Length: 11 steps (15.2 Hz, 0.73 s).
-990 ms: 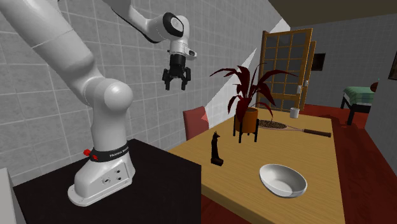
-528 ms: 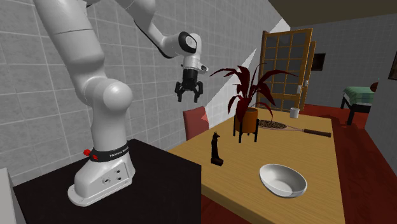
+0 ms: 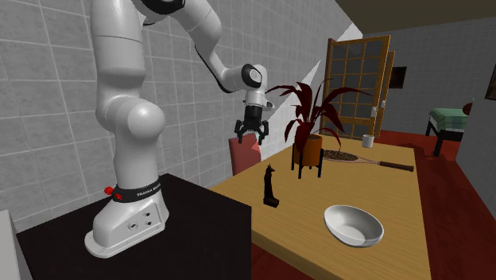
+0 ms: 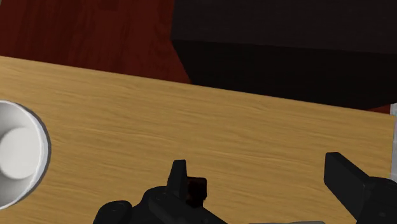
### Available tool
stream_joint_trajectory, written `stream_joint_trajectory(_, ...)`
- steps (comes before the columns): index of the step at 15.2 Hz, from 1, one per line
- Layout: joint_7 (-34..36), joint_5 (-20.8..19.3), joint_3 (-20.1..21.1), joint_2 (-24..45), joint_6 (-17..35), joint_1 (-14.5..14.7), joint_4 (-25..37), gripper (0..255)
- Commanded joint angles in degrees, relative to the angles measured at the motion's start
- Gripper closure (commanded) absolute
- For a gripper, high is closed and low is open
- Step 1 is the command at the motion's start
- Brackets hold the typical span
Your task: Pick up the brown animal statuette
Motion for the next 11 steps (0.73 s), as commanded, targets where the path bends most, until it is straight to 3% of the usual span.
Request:
stream_joint_trajectory(1, -1.05, 0.31, -0.26, 5.33, 1.57, -0.35, 3.26, 0)
stream_joint_trajectory(11, -5.56, 1.70, -0.27, 28.81, 4.78, -3.13, 21.00, 0)
